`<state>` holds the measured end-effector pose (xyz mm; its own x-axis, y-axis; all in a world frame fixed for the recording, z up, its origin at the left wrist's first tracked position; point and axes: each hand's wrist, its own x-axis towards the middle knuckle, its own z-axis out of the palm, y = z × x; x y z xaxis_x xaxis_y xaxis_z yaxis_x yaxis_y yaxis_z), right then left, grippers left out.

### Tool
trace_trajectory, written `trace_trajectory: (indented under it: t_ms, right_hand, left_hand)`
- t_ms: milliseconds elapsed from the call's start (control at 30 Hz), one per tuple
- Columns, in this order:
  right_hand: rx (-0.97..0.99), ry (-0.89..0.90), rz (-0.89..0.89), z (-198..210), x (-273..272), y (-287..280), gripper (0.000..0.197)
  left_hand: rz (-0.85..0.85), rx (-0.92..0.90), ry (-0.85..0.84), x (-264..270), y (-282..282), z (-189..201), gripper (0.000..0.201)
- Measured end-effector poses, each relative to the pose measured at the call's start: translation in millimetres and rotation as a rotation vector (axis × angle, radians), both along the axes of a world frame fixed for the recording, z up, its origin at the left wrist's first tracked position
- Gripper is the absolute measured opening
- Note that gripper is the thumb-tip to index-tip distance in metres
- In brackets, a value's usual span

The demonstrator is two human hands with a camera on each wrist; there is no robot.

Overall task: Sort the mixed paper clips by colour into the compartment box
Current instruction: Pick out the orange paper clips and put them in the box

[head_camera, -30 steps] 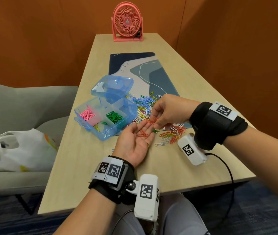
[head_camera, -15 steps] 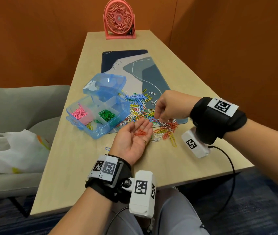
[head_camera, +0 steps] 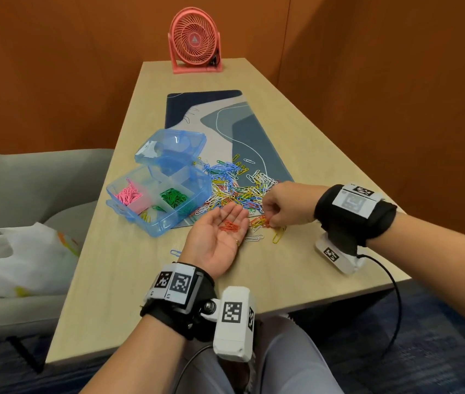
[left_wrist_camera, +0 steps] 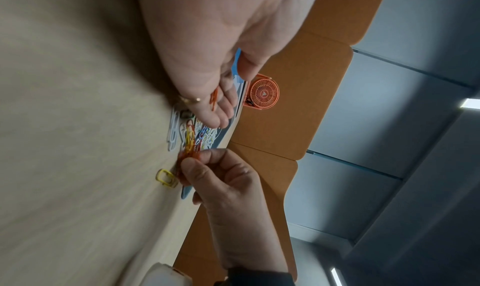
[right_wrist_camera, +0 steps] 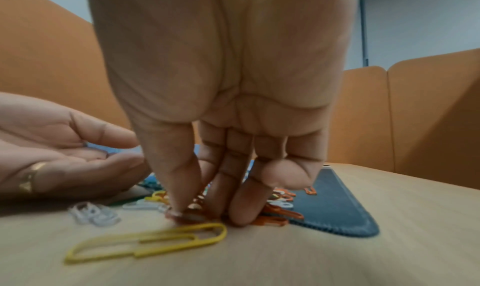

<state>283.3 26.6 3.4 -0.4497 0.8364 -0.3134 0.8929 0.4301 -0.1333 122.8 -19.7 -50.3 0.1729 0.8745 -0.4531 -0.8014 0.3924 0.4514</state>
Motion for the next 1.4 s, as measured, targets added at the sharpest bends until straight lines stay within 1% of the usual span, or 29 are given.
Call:
trace_trajectory:
  t_ms: [67, 200, 267, 333, 400, 467, 567, 633, 733, 867, 933, 1033, 1133, 1200, 1267, 1333, 1400]
  right_hand:
    - [-0.002, 0.037, -0.037, 1.8, 2.5, 1.7, 0.015]
    - [-0.091, 0.204, -0.148, 10.6, 9.7, 3.5, 0.011]
    - [-0.117, 0.233, -0.159, 13.8, 10.4, 2.0, 0.011]
    - [-0.088, 0.190, -0.153, 13.5, 8.4, 0.9, 0.010]
    - [-0.022, 0.110, -0.129, 10.7, 4.7, -0.1, 0.003]
    - [0.017, 0.056, -0.121, 6.8, 1.5, -1.6, 0.003]
    - [0.011, 0.067, -0.136, 2.4, -1.4, -3.9, 0.017]
    - [0.026, 0.056, -0.128, 1.0, -3.9, -5.5, 0.022]
    - [0.033, 0.045, -0.129, 0.2, -6.7, -7.2, 0.024]
    - [0.000, 0.075, -0.144, -0.3, -6.3, -8.2, 0.023]
    - [-0.009, 0.120, -0.167, 3.0, -3.1, -7.9, 0.022]
    - [0.005, 0.259, -0.194, 16.1, 1.3, -6.8, 0.020]
    - [0.009, 0.387, -0.158, 29.8, -5.1, -8.2, 0.015]
    - [-0.046, 0.466, -0.120, 35.2, -12.6, -10.4, 0.013]
    - [-0.093, 0.505, -0.105, 36.7, -15.9, -10.0, 0.011]
    - [-0.067, 0.459, -0.117, 33.9, -12.7, -4.2, 0.010]
    - [-0.004, 0.343, -0.141, 27.3, -6.1, 3.4, 0.011]
  left_hand:
    - [0.000, -0.001, 0.008, 0.1, 0.4, 0.0, 0.031]
    - [-0.003, -0.006, 0.016, -0.7, 0.2, 0.6, 0.032]
    - [-0.001, -0.004, 0.018, -0.8, 0.3, 0.4, 0.032]
    - [0.001, -0.003, 0.021, -0.6, 0.5, 0.2, 0.032]
    - [0.003, -0.001, 0.019, -0.5, 0.5, -0.1, 0.032]
    - [0.004, 0.001, 0.018, -0.8, 0.2, -0.3, 0.032]
    - [-0.001, 0.007, 0.012, -0.9, -0.3, -0.9, 0.031]
    - [0.000, 0.009, 0.013, -0.6, 0.2, -1.0, 0.031]
    - [0.001, 0.003, 0.018, 0.0, 0.8, -0.5, 0.032]
    - [0.001, 0.003, 0.010, 0.0, -0.3, 0.8, 0.032]
    - [0.002, 0.004, 0.010, -0.2, -0.7, 1.2, 0.032]
    - [-0.003, 0.007, 0.026, 0.3, -0.8, 2.0, 0.032]
    - [-0.022, -0.003, 0.048, 5.3, -0.8, 4.6, 0.033]
    - [-0.038, -0.003, 0.016, 10.5, -2.5, 8.6, 0.035]
    - [-0.037, -0.001, -0.046, 14.3, -4.3, 11.9, 0.036]
    - [-0.038, -0.009, -0.048, 15.7, -4.6, 13.1, 0.037]
    - [-0.039, -0.020, -0.009, 15.0, -4.4, 12.9, 0.036]
